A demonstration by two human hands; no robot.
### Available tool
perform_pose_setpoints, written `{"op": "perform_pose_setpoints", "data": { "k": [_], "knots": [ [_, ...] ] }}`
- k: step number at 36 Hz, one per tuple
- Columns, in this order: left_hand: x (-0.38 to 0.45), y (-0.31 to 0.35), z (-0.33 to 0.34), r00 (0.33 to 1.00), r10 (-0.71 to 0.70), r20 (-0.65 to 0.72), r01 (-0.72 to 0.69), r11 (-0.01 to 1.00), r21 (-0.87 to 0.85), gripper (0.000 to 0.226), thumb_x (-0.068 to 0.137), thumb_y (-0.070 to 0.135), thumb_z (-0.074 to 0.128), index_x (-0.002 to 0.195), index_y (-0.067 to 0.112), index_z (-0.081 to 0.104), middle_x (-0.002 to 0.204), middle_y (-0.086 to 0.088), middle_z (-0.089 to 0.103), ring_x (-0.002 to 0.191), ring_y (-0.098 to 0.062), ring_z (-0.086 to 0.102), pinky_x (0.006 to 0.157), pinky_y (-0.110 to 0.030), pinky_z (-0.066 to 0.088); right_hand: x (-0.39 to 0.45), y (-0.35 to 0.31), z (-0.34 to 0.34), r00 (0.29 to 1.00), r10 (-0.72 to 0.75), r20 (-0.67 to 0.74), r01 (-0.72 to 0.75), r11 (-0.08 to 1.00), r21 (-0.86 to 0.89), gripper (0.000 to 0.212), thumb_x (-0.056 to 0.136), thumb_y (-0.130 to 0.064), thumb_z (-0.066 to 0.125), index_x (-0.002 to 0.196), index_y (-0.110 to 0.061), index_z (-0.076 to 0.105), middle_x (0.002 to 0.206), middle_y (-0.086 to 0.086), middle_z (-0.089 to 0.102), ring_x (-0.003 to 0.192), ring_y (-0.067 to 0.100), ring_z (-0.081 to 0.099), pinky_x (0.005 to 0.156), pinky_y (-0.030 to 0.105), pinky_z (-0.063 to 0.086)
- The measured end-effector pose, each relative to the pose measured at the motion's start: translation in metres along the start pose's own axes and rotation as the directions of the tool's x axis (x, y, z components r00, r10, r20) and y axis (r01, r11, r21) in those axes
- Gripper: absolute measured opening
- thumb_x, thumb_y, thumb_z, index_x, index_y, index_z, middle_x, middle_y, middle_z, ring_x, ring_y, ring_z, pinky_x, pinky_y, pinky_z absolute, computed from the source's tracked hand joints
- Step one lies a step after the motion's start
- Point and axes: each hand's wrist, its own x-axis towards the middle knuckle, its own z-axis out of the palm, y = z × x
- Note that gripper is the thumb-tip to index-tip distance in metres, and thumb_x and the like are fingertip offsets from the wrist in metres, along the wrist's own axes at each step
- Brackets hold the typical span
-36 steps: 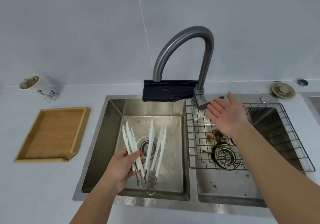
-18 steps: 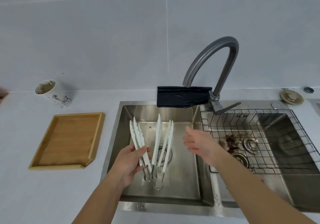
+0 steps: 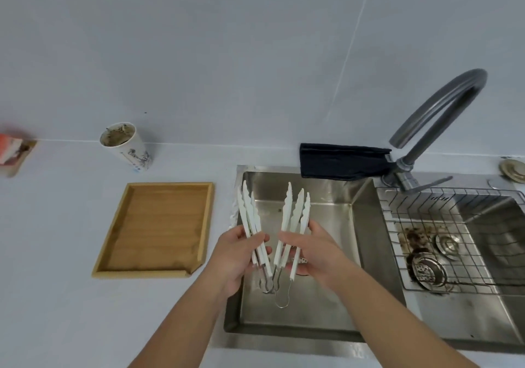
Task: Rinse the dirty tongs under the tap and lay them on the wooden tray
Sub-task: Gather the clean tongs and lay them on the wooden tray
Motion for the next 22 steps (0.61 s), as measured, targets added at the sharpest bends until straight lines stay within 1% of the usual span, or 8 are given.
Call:
{"op": "perform_pose_setpoints", "data": {
  "k": [2,4,6,9,13,15,20,22],
  "knots": [
    [0.002,0.001,-0.013,1.000,0.009,0.008,-0.009,1.000,0.012,0.017,0.094,0.010,0.066,0.111,0.010,0.067,0.104,-0.013,0.075,0.089,-0.026,0.075,0.079,-0.046,0.062,0.004,0.002,0.013,0.999,0.010,-0.045,-0.010,1.000,-0.006,0.043,0.086,-0.003,0.075,0.121,-0.022,0.059,0.095,0.013,0.075,0.073,0.024,0.077,0.065,0.040,0.063],
    [0.004,0.004,-0.026,1.000,0.010,0.006,-0.010,1.000,0.019,0.017,0.093,0.010,0.067,0.111,0.010,0.066,0.104,-0.013,0.075,0.090,-0.026,0.075,0.074,-0.040,0.063,0.007,0.004,0.026,0.997,0.016,-0.073,-0.016,1.000,0.003,0.044,0.085,0.000,0.074,0.123,-0.017,0.060,0.101,0.017,0.074,0.078,0.029,0.077,0.069,0.047,0.064],
    [0.007,0.006,-0.041,1.000,-0.001,0.016,0.000,1.000,0.021,0.019,0.093,0.010,0.068,0.111,0.009,0.066,0.105,-0.014,0.075,0.091,-0.025,0.075,0.073,-0.038,0.062,0.011,0.006,0.040,0.996,0.020,-0.084,-0.018,1.000,0.018,0.042,0.086,0.003,0.072,0.122,-0.013,0.060,0.100,0.019,0.073,0.077,0.031,0.077,0.070,0.049,0.063],
    [0.011,0.009,-0.058,0.999,-0.016,0.042,0.014,0.999,0.032,0.021,0.093,0.012,0.068,0.114,0.010,0.065,0.107,-0.012,0.075,0.093,-0.024,0.075,0.077,-0.043,0.063,0.013,0.007,0.057,0.996,0.014,-0.083,-0.011,0.999,0.031,0.038,0.087,0.005,0.070,0.120,-0.012,0.060,0.096,0.019,0.072,0.072,0.029,0.077,0.073,0.051,0.063],
    [0.016,0.012,-0.077,0.998,-0.019,0.059,0.017,0.999,0.026,0.019,0.094,0.011,0.067,0.113,0.011,0.065,0.106,-0.013,0.075,0.095,-0.027,0.074,0.083,-0.048,0.062,0.016,0.008,0.078,0.994,0.007,-0.113,-0.003,1.000,0.030,0.038,0.086,0.006,0.071,0.118,-0.011,0.061,0.096,0.018,0.074,0.077,0.032,0.077,0.073,0.051,0.063],
    [0.018,0.013,-0.088,0.998,-0.023,0.059,0.023,1.000,0.012,0.020,0.094,0.012,0.066,0.114,0.013,0.065,0.104,-0.011,0.075,0.095,-0.027,0.074,0.084,-0.047,0.062,0.018,0.009,0.088,0.992,0.000,-0.125,0.004,0.999,0.034,0.039,0.085,0.006,0.071,0.118,-0.011,0.061,0.100,0.019,0.074,0.081,0.034,0.077,0.073,0.052,0.063],
    [0.023,0.015,-0.118,0.997,-0.034,0.063,0.035,0.999,-0.007,0.020,0.096,0.016,0.065,0.115,0.017,0.064,0.105,-0.006,0.075,0.095,-0.023,0.074,0.077,-0.039,0.062,0.026,0.014,0.116,0.993,-0.008,-0.116,0.015,0.998,0.060,0.040,0.085,0.006,0.071,0.119,-0.013,0.062,0.106,0.020,0.074,0.090,0.037,0.076,0.076,0.053,0.062],
    [0.024,0.016,-0.131,0.998,-0.033,0.061,0.034,0.999,-0.008,0.017,0.096,0.015,0.064,0.113,0.016,0.065,0.104,-0.008,0.075,0.094,-0.024,0.074,0.080,-0.044,0.062,0.030,0.016,0.129,0.994,-0.001,-0.105,0.007,0.998,0.055,0.041,0.085,0.006,0.071,0.120,-0.013,0.061,0.107,0.020,0.074,0.092,0.037,0.076,0.077,0.053,0.062]
  ]
}}
